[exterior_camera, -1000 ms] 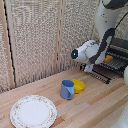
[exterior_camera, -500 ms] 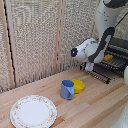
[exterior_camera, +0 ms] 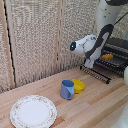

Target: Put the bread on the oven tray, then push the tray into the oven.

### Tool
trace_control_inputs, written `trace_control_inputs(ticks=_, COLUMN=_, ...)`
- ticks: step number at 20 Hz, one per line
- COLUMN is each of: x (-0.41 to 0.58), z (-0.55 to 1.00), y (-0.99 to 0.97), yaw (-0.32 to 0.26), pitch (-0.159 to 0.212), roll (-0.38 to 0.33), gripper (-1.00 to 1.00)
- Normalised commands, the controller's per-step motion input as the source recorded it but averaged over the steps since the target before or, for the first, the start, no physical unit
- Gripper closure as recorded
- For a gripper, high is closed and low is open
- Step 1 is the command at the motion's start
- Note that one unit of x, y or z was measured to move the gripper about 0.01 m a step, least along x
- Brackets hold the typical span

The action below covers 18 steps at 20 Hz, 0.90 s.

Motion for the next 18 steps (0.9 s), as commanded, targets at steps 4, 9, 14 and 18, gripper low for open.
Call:
trace_control_inputs(ticks=4, x=0.172, z=0.69, y=-0.93, yaw=-0.012, pitch=0.045, roll=0.079, gripper=1.00)
trace_control_inputs(ticks=9, x=0.143, z=0.31, y=-1.00, yaw=0.000, pitch=-0.008, roll=0.016, gripper=1.00)
trace_control_inputs(ticks=14, x=0.167, z=0.11, y=-0.89, yaw=-0.076, pitch=-0.060, roll=-0.016, gripper=1.00)
trace_control_inputs(ticks=18, x=0.169, z=0.18, y=-0.83, yaw=-0.114, pitch=-0.027, roll=0.000, gripper=1.00)
